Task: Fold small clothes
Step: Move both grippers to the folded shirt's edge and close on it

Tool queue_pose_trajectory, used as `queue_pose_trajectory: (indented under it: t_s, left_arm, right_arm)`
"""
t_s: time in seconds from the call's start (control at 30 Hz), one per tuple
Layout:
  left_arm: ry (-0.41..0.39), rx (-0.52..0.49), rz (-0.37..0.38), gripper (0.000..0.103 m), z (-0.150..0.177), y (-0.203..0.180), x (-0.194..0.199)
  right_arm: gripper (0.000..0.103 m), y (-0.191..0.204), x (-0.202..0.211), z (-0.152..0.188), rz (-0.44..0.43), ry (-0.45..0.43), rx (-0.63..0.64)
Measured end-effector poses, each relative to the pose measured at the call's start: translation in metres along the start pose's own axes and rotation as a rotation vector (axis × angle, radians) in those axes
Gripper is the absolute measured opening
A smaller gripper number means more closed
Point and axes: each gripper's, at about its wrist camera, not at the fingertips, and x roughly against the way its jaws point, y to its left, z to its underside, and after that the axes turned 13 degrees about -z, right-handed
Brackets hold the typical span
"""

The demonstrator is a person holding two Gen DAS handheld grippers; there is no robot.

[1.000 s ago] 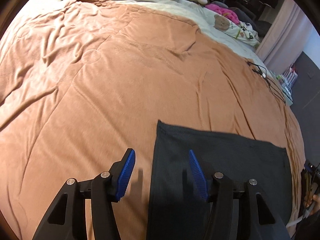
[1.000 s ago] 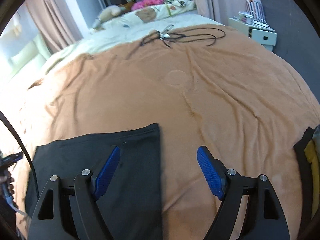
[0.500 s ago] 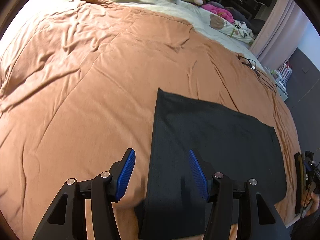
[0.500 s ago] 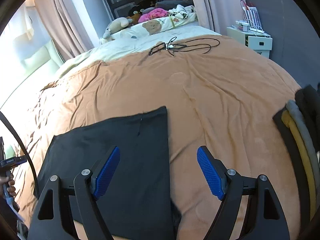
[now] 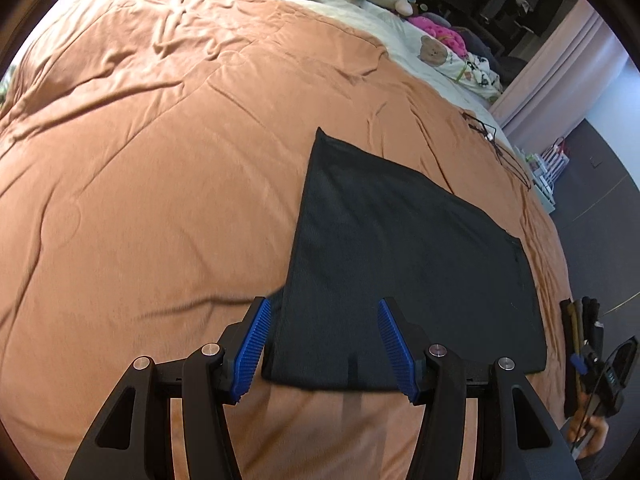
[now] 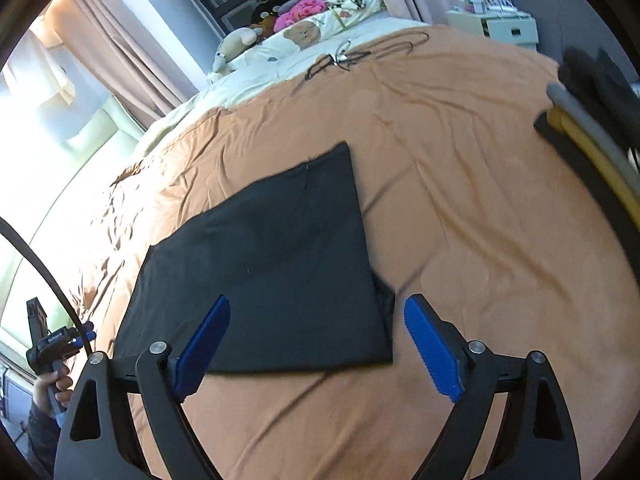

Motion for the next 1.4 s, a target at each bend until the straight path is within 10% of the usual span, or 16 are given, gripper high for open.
queue_pose_trajectory:
  t_s: [0.43,0.67,1.4]
  left_arm:
    - [0.053,0.099,0.062,0.058,0.045,0.02,-0.005]
    - [0.092,0.169,0.133,0.057,0.053,0.028,-0.013]
    - [0.077,0.468,0.203,0.038,0.066,0.055,-0.046]
  right_arm:
    - [0.09,-0.032,-0.003,0.027,-0.072,0.018,-0.176]
    - [0.06,-0.062,-0.016,0.032,-0.146,0.018,-0.32]
    - [0.041,-0.084,-0.018,0.058,-0.171,-0.135,-0.475]
